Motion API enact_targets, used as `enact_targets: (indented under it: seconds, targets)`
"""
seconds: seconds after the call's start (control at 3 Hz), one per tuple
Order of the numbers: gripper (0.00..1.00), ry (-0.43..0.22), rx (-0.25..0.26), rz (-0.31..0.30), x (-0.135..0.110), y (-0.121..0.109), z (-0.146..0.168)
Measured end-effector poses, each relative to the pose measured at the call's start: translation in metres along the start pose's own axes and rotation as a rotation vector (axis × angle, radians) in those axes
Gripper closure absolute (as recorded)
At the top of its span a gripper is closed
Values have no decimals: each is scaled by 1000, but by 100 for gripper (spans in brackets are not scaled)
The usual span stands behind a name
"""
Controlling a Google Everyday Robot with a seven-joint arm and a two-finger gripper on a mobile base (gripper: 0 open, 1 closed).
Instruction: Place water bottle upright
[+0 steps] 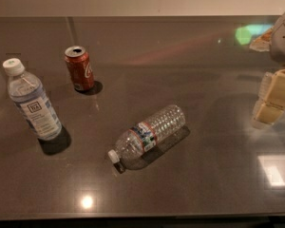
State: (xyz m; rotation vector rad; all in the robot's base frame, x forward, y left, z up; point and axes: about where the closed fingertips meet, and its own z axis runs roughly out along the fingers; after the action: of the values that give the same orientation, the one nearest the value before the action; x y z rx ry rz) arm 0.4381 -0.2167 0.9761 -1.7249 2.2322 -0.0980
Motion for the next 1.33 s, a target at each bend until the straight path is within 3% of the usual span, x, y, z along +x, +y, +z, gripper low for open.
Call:
enact_targets:
  seconds: [0.33, 0.67, 1.0, 1.33]
  targets:
    - [0, -2, 2, -1, -1, 0, 0]
    - [0, -46, -15, -72, -20, 3, 7]
    - [0, -107, -70, -214, -59, 14, 30]
    - [0, -133, -117, -309, -85, 24, 47]
